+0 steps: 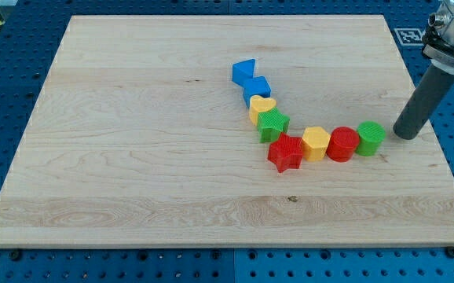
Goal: Place your arm parallel to green circle
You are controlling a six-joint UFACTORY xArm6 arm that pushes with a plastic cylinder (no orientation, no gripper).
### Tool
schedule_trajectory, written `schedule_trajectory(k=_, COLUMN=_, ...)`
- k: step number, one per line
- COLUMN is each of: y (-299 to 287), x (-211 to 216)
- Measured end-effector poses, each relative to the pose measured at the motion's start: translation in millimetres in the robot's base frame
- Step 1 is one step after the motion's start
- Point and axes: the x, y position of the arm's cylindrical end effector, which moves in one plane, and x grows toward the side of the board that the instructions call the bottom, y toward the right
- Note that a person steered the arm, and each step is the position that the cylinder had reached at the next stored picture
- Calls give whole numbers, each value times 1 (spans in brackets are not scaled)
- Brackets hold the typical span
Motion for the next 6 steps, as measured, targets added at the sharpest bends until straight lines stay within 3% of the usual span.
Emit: schedule_trajectory(k=6, y=15, x=-7)
